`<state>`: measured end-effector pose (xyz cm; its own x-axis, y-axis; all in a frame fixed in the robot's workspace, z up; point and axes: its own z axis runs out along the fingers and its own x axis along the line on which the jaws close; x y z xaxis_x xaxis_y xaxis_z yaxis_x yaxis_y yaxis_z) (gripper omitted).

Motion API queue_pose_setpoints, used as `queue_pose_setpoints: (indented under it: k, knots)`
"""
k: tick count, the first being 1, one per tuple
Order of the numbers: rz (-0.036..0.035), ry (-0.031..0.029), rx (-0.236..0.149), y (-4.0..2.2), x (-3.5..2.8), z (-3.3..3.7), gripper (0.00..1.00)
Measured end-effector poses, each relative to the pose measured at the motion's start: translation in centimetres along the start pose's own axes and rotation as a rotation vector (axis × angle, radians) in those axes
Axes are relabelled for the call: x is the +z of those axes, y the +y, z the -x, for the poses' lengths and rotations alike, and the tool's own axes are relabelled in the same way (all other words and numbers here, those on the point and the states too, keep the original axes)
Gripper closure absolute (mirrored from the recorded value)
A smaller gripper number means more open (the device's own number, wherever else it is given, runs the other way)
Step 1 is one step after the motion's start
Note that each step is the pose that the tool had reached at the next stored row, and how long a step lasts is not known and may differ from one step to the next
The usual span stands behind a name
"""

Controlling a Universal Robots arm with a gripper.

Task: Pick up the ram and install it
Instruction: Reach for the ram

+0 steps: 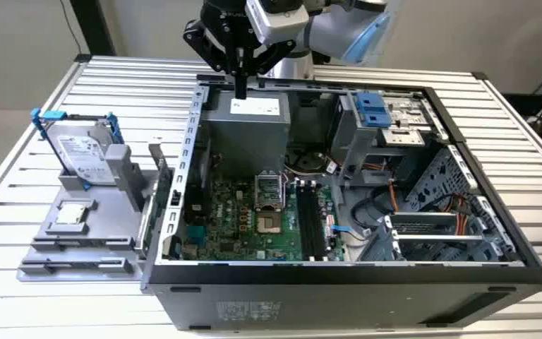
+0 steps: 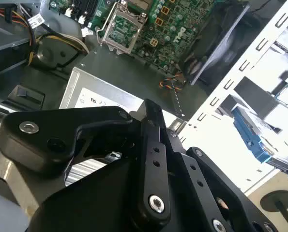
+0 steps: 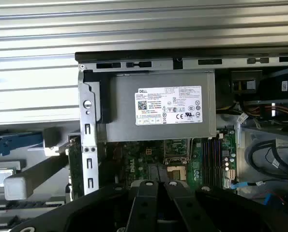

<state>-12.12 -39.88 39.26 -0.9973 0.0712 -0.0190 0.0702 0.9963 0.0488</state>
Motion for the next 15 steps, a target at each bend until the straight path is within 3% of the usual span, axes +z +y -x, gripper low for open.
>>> queue_pose_setpoints:
  k: [11, 15]
  knots:
    - [-0.0001, 0.0, 0.0, 0.0, 0.0, -0.02, 1.0]
    - [-0.0001, 0.0001, 0.0, -0.02, -0.01, -0.32, 1.0]
